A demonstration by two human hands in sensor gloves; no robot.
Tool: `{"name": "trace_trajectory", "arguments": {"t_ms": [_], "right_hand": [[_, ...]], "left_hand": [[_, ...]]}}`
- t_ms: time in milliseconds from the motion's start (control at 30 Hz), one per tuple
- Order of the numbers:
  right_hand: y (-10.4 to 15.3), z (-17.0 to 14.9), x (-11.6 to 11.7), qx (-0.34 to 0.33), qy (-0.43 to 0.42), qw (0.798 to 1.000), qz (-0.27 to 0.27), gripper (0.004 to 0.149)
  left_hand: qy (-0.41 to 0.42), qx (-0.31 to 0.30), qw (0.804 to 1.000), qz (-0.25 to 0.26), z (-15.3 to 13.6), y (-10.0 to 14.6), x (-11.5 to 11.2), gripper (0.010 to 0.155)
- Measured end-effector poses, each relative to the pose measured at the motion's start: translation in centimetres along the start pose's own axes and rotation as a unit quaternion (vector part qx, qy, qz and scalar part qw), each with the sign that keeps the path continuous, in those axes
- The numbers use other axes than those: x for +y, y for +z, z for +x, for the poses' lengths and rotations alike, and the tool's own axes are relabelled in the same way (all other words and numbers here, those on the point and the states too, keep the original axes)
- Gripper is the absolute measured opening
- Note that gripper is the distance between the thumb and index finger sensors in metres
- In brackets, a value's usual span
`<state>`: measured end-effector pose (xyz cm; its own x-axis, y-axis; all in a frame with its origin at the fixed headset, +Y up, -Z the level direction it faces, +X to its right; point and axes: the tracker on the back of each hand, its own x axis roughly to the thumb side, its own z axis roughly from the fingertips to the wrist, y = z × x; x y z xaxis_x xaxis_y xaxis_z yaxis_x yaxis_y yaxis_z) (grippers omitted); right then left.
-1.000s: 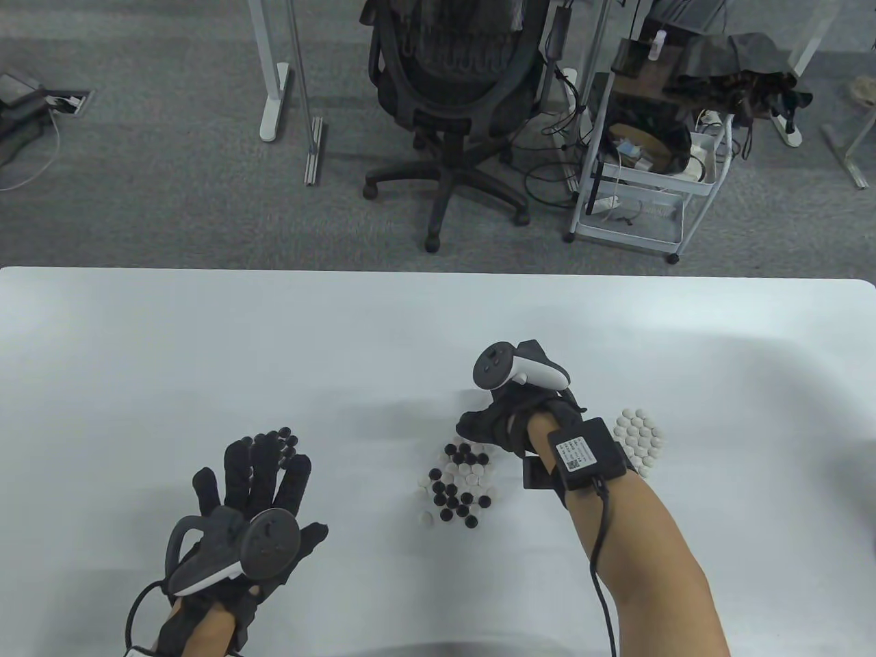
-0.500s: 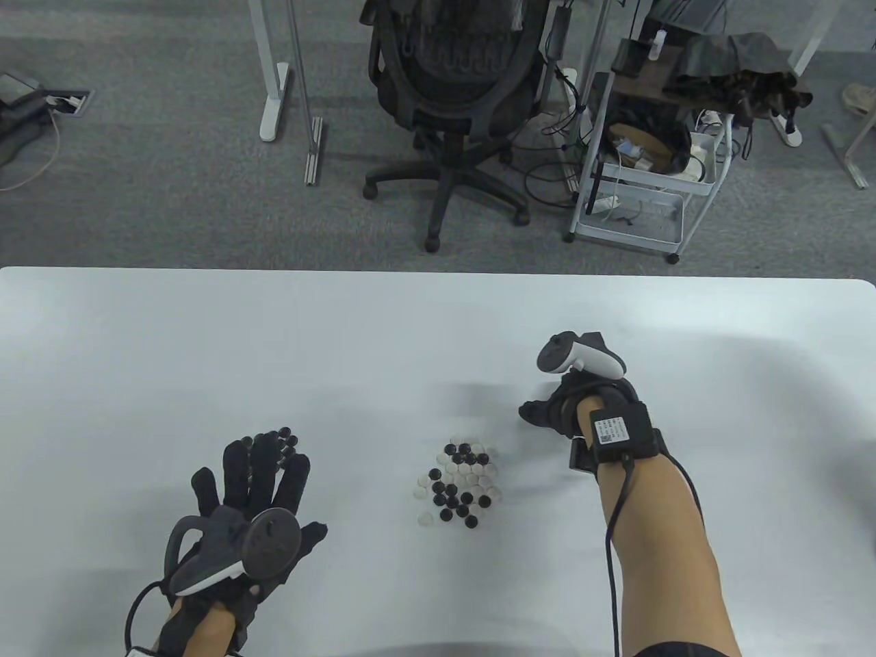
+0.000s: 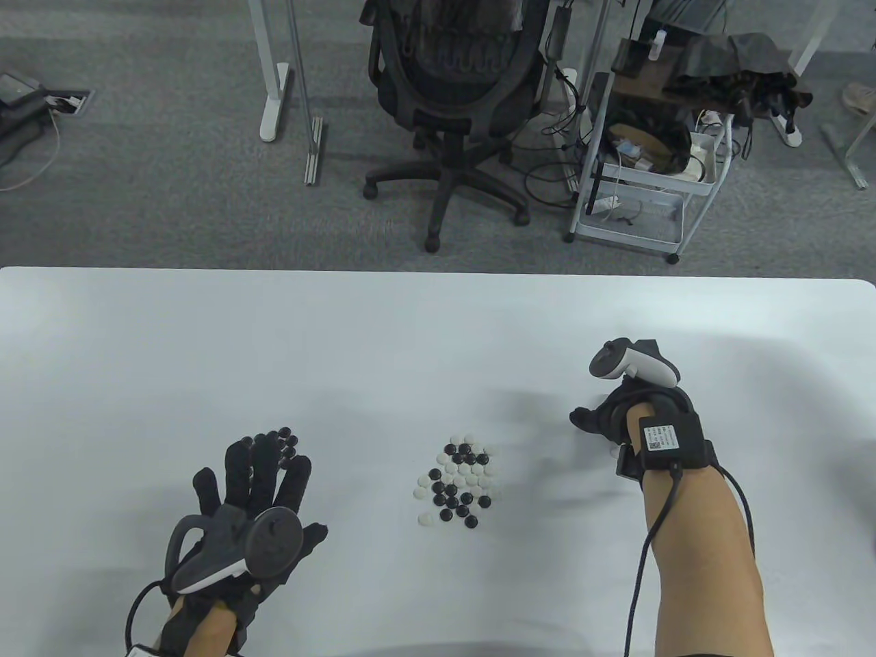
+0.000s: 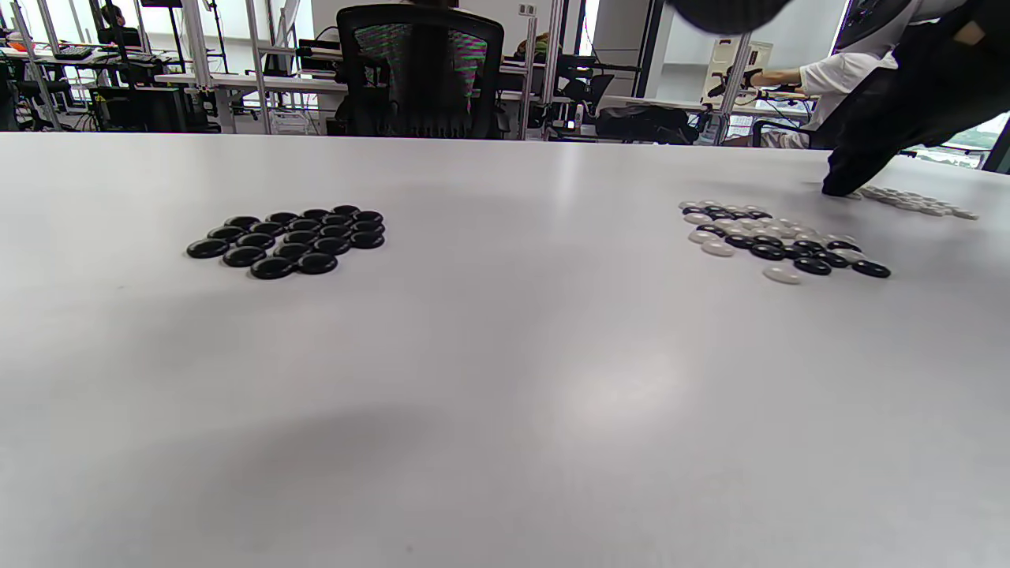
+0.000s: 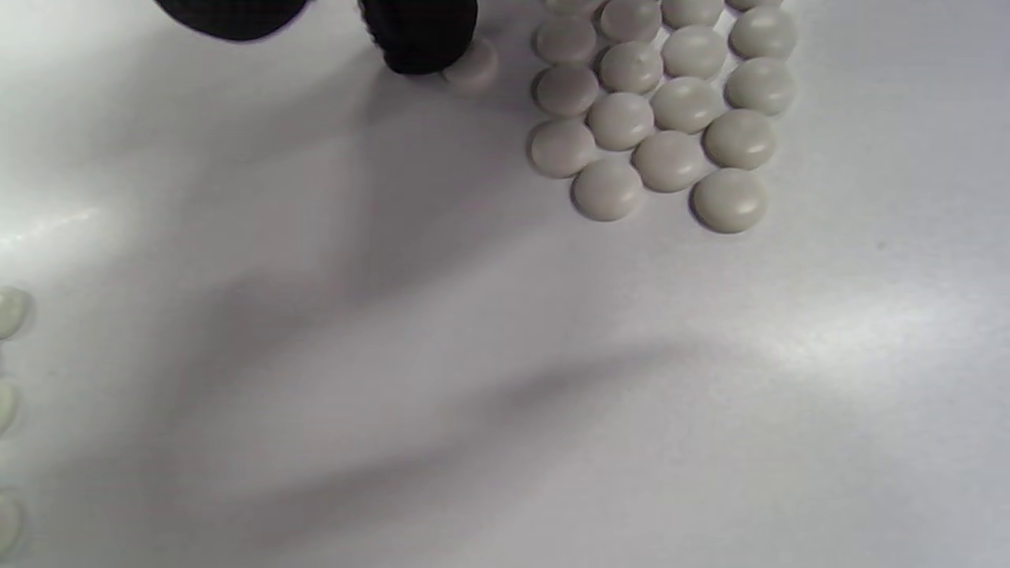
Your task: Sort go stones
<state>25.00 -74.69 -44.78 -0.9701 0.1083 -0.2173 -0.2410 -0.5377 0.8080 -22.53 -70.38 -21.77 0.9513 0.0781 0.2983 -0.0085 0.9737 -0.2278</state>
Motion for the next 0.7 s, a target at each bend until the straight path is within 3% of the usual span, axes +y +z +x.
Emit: {"name": "trace_trajectory", "arguments": {"t_ms": [300,433,567,700], "right_hand": [[0.3,-1.1,-0.1,0.009,-0.005,1.000,-0.006,0.066],[1.1,0.0,-0.5,-0.023,-0.017,1.000,-0.013,0.066],[2.6,4.7,-0.4,-0.100,0.012,0.995,-0.011,0.065],[3.1,9.9,1.5,-0.164,0.059,0.985,0.005,0.064]], "left_hand": [[0.004,0.001,1.000,0.002,-0.1,0.0,0.0,0.079],[0.004,0.001,1.000,0.002,-0.1,0.0,0.0,0.079],[0.004,0.001,1.000,0.002,-0.1,0.0,0.0,0.079],[0.004,0.002,1.000,0.001,-0.1,0.0,0.0,0.079]]}}
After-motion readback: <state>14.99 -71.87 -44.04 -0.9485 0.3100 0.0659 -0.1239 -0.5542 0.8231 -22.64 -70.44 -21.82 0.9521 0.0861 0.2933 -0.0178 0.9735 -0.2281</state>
